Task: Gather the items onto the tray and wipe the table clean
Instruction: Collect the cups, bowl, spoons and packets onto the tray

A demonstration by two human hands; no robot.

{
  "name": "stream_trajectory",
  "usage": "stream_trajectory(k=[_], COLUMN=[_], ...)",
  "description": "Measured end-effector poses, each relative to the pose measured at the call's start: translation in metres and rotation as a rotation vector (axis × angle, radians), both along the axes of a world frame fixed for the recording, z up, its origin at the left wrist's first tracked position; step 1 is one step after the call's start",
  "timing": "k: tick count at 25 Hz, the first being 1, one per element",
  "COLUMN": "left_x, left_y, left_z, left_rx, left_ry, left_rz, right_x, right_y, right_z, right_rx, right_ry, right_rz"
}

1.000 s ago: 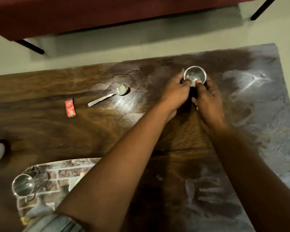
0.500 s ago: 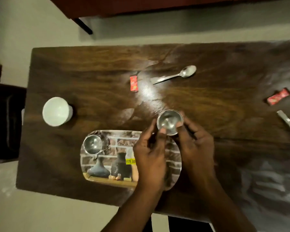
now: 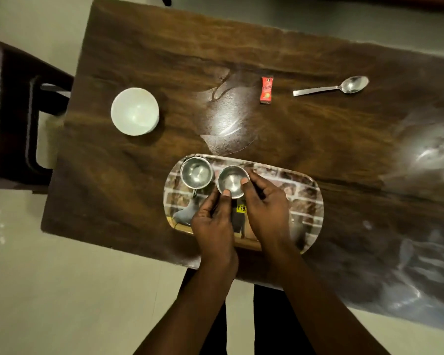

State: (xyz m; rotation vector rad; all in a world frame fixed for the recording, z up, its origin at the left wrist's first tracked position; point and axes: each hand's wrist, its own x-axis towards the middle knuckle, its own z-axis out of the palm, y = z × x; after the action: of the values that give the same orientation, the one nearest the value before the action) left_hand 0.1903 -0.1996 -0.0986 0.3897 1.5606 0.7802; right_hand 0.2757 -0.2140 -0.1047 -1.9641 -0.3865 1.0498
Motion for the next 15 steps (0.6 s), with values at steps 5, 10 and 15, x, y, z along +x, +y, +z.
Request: stream_trajectory(k=[5, 10, 15], left_x=[0.0, 0.008, 0.009], left_y=[0.009, 0.014, 0.013], left_z=[-0.007, -0.008, -0.007], left_rx=[-0.036, -0.07, -0.093], left_ry=[-0.014, -0.078, -0.104], left_rz=[0.061, 0.088, 0.084], right_x=[-0.012, -0.007, -0.008], right_y=[0.007, 0.012, 0.01], right_z=[-0.002, -0.002, -0.002], right_rx=[-0.023, -0.025, -0.015], right_ry=[-0.03, -0.059, -0.04], right_rz=[-0.024, -0.049, -0.076])
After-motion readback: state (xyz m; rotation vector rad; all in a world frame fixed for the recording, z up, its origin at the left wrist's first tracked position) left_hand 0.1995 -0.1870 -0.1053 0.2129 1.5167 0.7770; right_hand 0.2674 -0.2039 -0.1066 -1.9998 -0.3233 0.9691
